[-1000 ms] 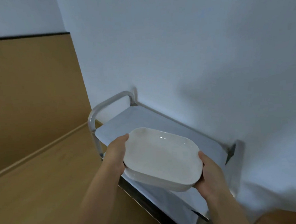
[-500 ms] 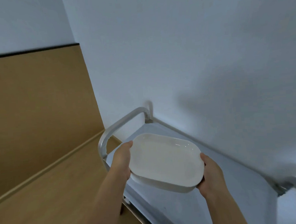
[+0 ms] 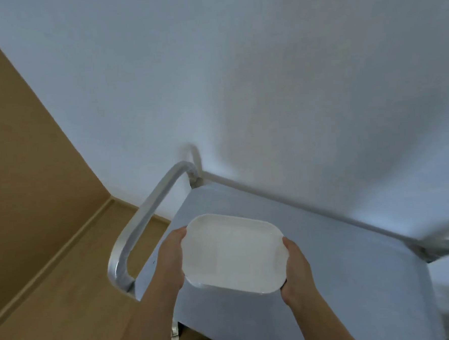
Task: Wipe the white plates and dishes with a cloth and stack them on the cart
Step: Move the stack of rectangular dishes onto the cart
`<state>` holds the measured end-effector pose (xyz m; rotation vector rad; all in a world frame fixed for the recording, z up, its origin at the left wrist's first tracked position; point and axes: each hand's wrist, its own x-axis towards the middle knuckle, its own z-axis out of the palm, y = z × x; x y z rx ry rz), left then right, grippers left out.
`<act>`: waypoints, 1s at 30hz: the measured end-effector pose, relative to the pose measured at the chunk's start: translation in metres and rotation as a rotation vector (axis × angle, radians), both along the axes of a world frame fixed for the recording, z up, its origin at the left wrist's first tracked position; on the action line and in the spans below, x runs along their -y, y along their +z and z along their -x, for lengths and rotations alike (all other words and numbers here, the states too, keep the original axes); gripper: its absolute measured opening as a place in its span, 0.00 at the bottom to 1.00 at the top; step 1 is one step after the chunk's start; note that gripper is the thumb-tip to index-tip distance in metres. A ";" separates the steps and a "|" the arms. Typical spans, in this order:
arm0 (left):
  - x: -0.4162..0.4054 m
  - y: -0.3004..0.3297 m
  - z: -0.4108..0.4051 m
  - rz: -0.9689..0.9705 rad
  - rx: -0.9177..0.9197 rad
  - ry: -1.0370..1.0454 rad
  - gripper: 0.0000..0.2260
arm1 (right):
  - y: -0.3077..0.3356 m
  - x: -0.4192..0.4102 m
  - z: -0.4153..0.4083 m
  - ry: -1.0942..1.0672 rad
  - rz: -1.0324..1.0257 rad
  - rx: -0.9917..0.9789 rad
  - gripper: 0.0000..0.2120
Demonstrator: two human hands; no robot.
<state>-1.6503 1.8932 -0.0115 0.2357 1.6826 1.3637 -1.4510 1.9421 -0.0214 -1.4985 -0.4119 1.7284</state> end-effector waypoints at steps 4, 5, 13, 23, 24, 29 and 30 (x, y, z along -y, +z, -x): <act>-0.032 -0.022 0.031 0.048 0.021 -0.141 0.12 | -0.022 -0.016 0.028 -0.096 0.060 0.074 0.11; -0.041 -0.028 0.040 0.058 0.034 -0.169 0.12 | -0.029 -0.019 0.035 -0.114 0.073 0.093 0.11; -0.081 -0.078 0.076 0.112 0.149 -0.282 0.11 | -0.062 -0.038 0.067 -0.252 0.152 0.162 0.10; -0.093 -0.105 0.074 0.162 0.079 -0.345 0.14 | -0.081 -0.044 0.070 -0.328 0.187 0.152 0.12; -0.094 -0.106 0.073 0.163 0.072 -0.338 0.13 | -0.082 -0.044 0.070 -0.328 0.189 0.150 0.12; -0.095 -0.102 0.071 0.202 0.030 -0.347 0.13 | -0.081 -0.043 0.066 -0.251 0.205 0.185 0.11; -0.096 -0.099 0.070 0.210 -0.049 -0.355 0.13 | -0.081 -0.043 0.064 -0.212 0.199 0.226 0.11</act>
